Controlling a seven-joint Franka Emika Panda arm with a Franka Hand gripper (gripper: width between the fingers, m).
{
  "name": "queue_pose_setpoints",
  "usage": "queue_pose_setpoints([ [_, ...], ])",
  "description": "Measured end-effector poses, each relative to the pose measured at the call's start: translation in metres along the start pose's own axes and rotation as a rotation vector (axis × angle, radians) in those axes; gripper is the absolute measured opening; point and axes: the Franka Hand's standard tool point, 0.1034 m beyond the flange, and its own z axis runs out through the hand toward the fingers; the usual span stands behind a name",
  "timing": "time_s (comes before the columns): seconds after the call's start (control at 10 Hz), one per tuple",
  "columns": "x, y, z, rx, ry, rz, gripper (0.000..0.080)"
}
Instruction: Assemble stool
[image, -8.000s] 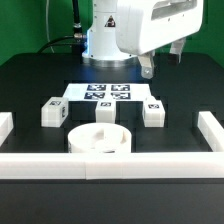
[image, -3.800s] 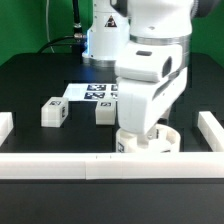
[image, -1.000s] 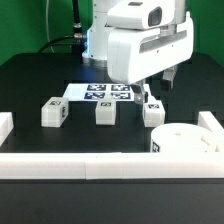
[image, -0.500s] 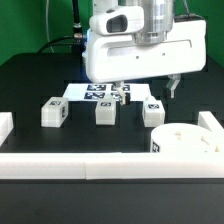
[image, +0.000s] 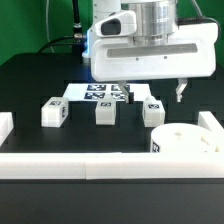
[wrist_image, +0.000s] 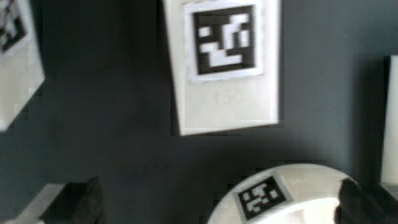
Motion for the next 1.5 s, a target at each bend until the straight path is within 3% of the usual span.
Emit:
queue_pose_setpoints([
  [0.2, -0.007, -0.004, 0.01, -0.004, -0.021, 0.009, 0.0649],
  [0.4, -0.007, -0.004, 0.009, -0.003, -0.021, 0.006, 0.0649],
  [0.5, -0.016, -0.001, 0.01, -0.015, -0.138, -0.005, 0.0649],
  [0.6, -0.012, -0.002, 0.01, -0.017, -0.178, -0.004, 0.0649],
  [0.8, -0.021, -0.008, 0.016, -0.04, -0.347, -0.019, 0.0649],
  [1.5, -0.036, -0.004, 0.023, -0.066, -0.811, -0.04, 0.0649],
])
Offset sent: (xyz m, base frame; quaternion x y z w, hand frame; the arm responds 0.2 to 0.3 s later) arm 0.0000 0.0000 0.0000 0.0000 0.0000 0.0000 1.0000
